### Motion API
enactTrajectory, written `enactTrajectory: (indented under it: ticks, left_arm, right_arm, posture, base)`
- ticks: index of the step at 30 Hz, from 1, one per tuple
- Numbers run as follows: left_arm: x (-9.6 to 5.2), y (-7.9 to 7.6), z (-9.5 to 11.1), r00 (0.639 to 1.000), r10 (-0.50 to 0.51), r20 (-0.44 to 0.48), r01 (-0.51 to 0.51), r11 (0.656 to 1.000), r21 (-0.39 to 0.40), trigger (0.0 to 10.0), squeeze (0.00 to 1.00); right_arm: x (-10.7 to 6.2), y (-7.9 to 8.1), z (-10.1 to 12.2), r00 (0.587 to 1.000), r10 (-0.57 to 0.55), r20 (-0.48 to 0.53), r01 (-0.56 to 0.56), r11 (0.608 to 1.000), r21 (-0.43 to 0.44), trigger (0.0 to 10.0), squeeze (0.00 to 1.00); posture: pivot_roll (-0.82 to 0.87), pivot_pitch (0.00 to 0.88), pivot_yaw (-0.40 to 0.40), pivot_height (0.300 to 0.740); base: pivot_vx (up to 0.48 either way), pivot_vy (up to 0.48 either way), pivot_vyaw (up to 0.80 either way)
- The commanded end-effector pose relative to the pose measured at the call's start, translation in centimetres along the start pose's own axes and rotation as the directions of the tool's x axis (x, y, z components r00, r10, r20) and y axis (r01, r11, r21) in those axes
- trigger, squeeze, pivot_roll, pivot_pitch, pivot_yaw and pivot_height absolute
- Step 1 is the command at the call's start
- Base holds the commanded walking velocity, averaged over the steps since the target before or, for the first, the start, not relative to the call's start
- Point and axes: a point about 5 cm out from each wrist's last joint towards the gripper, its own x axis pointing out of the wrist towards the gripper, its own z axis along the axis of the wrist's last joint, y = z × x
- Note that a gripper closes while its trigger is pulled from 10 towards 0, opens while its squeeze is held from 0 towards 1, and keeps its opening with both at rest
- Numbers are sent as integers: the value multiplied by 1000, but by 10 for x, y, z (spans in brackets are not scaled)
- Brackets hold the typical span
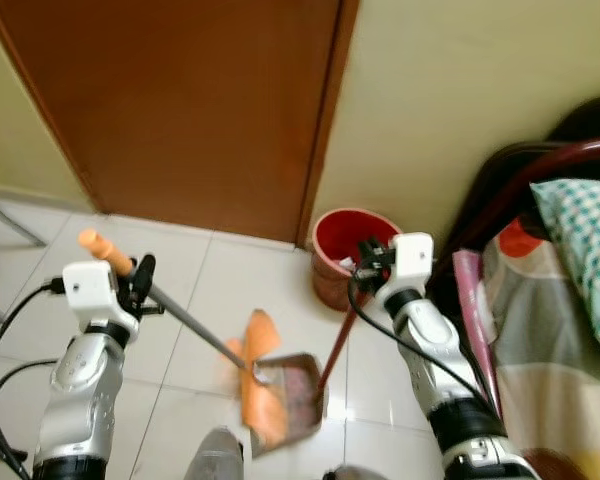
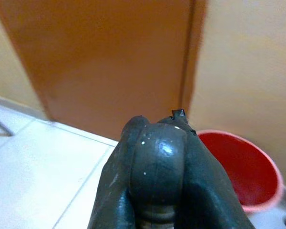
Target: Sweep floor
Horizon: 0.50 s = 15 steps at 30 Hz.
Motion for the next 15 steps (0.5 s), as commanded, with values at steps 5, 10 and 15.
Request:
enactTrajectory:
  ticks: [5, 10, 15]
  left_arm:
    - [-5, 5, -15, 995, 43, -87, -35, 995, 93, 10000, 0]
    - [-7, 0, -17, 995, 44, -90, -37, 996, 85, 10000, 0]
    - [-6, -12, -16, 995, 21, -93, -12, 995, 96, 10000, 0]
  right_arm:
    - [3, -9, 13, 998, -23, 50, 22, 999, 28, 10000, 0]
    - [6, -11, 23, 997, -26, 77, 25, 1000, 14, 10000, 0]
    - [3, -15, 30, 994, -37, 104, 37, 999, 0, 10000, 0]
  posture:
    - [175, 113, -108, 740]
    - [135, 128, -102, 740]
    - [144, 138, -74, 740]
  base:
    - [0, 0, 0]
    - [0, 0, 0]
    - [0, 0, 0]
